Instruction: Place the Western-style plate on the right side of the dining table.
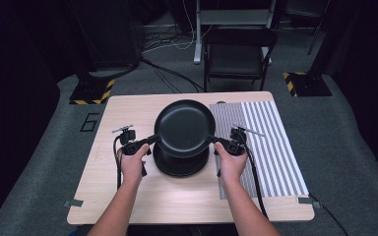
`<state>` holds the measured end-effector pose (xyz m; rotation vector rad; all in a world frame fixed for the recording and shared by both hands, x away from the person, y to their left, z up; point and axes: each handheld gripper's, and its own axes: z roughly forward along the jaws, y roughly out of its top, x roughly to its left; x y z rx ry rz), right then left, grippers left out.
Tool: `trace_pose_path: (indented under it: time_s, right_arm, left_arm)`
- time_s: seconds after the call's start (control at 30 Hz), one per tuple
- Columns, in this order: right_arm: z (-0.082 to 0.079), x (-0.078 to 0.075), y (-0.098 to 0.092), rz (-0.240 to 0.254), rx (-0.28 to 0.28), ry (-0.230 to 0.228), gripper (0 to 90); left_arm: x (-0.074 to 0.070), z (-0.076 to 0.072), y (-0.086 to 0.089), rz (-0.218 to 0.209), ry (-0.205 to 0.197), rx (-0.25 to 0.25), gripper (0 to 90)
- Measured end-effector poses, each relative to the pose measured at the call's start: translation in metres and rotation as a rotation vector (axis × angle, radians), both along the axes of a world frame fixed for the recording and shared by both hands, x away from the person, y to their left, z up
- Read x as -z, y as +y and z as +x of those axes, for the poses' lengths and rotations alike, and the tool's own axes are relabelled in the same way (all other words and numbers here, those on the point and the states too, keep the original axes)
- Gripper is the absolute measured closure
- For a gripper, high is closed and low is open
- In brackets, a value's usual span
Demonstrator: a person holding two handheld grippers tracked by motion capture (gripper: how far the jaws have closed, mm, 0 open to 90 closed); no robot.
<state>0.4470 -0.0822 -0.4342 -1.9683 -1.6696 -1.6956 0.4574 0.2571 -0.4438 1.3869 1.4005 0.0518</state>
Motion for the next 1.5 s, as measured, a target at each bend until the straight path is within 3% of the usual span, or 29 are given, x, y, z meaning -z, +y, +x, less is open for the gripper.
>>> trace_pose_path:
  time_s: [0.77,1.5]
  right_arm:
    - [-0.005,-0.015,-0.009,-0.002,0.015,-0.034,78.6]
    - [-0.024,-0.024,-0.047,0.006,0.093,-0.040,78.7]
  left_arm:
    - [-0.014,0.003,-0.008,-0.001,-0.017,0.023,76.3]
    - [-0.019,0.014,-0.048,-0.005,-0.026,0.123,76.3]
